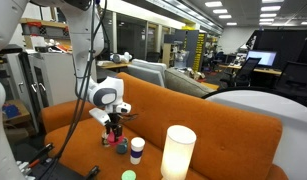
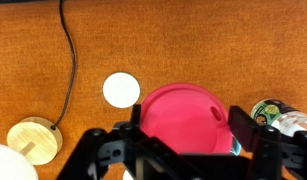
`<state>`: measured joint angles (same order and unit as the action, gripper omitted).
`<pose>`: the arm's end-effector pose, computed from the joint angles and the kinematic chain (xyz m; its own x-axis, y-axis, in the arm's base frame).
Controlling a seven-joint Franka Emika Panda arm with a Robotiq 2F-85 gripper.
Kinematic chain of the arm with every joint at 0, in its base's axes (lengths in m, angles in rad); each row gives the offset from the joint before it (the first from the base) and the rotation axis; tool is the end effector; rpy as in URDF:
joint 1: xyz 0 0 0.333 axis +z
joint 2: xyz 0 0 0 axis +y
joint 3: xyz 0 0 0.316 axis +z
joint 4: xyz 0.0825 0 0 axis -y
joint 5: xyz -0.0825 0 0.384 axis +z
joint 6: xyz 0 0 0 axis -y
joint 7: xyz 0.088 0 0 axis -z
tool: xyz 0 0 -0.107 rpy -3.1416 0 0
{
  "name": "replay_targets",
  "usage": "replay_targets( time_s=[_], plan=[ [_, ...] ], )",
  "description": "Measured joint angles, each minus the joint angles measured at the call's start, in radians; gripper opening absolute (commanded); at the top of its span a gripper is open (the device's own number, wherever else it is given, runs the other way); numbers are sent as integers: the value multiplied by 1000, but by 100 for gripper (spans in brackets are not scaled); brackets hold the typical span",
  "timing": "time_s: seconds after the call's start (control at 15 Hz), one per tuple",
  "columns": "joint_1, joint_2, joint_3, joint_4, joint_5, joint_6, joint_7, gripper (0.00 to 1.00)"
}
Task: Pick the pink lid and put it on the white and purple cup
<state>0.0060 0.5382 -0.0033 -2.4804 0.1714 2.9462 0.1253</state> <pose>0.4409 -0.0102 0.0779 0.9552 -0.2863 -0.0756 -0.2878 -0.9576 -0.0099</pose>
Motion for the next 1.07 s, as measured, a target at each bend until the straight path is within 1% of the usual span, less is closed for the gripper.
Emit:
replay_targets(
  time_s=[0.2,0.4,0.53,0.67,1.0,1.07],
  plan=[
    [1,0,-1,1,-4,-2,0,61],
    [12,8,-23,35,-49,-23,0,61],
    [17,30,-48,95,-87,-67,-5,61],
    [15,63,-66,173,-119,-134,-18,61],
    [17,190,-109,392,-213,-298,-36,61],
    [17,218,-113,435,-229,-322,-36,86]
  ],
)
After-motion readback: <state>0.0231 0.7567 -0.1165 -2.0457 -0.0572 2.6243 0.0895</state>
